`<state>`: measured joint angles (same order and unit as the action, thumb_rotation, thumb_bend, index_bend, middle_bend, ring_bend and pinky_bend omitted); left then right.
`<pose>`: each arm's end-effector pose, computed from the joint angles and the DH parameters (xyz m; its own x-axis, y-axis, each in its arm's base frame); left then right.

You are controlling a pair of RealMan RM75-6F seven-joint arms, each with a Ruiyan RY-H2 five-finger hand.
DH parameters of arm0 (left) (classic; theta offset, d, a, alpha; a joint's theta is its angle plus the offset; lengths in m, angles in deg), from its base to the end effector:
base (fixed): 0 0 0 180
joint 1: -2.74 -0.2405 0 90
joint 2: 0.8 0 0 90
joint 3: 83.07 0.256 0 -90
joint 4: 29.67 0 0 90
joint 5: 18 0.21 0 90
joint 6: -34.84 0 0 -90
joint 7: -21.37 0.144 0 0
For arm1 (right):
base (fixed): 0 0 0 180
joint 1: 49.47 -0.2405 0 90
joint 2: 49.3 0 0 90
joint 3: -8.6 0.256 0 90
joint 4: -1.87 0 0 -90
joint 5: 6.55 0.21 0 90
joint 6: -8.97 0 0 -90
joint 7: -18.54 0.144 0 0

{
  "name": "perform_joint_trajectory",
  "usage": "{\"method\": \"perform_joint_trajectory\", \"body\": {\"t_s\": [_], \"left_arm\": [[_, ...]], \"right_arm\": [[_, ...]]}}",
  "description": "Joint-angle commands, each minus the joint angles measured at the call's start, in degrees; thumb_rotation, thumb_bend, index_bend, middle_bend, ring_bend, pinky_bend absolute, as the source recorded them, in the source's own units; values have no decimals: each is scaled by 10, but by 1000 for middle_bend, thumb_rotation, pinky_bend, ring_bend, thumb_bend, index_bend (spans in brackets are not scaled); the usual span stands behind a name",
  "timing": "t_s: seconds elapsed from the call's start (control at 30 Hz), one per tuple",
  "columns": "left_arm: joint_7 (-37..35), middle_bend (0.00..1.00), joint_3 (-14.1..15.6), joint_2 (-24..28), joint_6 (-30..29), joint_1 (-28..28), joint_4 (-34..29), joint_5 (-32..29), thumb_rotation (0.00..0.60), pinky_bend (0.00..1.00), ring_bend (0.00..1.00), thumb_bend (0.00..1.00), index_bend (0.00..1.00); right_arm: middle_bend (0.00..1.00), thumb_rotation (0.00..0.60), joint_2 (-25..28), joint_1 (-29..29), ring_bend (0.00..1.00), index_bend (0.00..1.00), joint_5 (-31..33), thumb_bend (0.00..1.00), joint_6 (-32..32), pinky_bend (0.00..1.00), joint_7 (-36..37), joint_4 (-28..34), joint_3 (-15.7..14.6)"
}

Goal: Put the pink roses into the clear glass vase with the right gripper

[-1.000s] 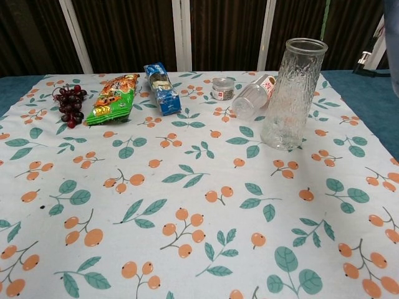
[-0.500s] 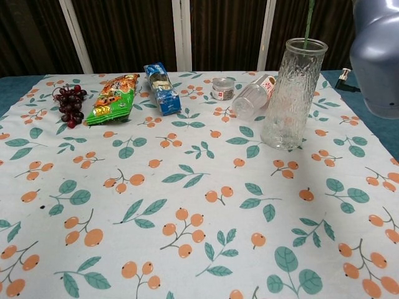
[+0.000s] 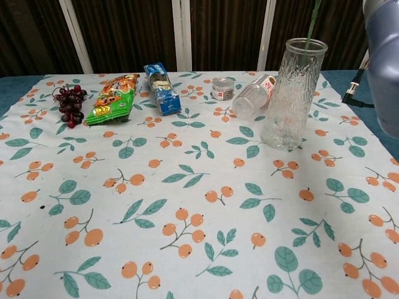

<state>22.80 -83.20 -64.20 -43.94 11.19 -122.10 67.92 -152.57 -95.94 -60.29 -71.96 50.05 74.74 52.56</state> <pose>-0.3110 0.1892 0.1424 0.4358 0.1310 0.8905 0.9001 -0.0667 -0.4306 -0.1022 -0.4266 0.0866 -0.8249 0.3010 0.4784 -0.5580 -0.2985 -0.7743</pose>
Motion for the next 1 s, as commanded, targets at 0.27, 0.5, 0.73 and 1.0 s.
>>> {"method": "perform_joint_trajectory", "body": {"t_s": [0.27, 0.5, 0.73, 1.0], "left_arm": [[-3, 0, 2, 1, -1, 0, -1, 2, 600, 0, 0, 0, 0], [-5, 0, 3, 1, 0, 0, -1, 5, 600, 0, 0, 0, 0], [-6, 0, 3, 1, 2, 1, -3, 4, 600, 0, 0, 0, 0], [-7, 0, 4, 2, 3, 2, -4, 5, 600, 0, 0, 0, 0]], "right_arm": [[509, 600, 17, 42, 397, 400, -10, 307, -7, 225, -21, 59, -28], [509, 600, 25, 66, 397, 400, -31, 308, -9, 225, -35, 79, -59], [509, 600, 25, 86, 397, 400, -37, 307, -9, 224, -39, 90, -78], [509, 600, 19, 87, 398, 400, -32, 307, 6, 225, -48, 76, -79]]}}
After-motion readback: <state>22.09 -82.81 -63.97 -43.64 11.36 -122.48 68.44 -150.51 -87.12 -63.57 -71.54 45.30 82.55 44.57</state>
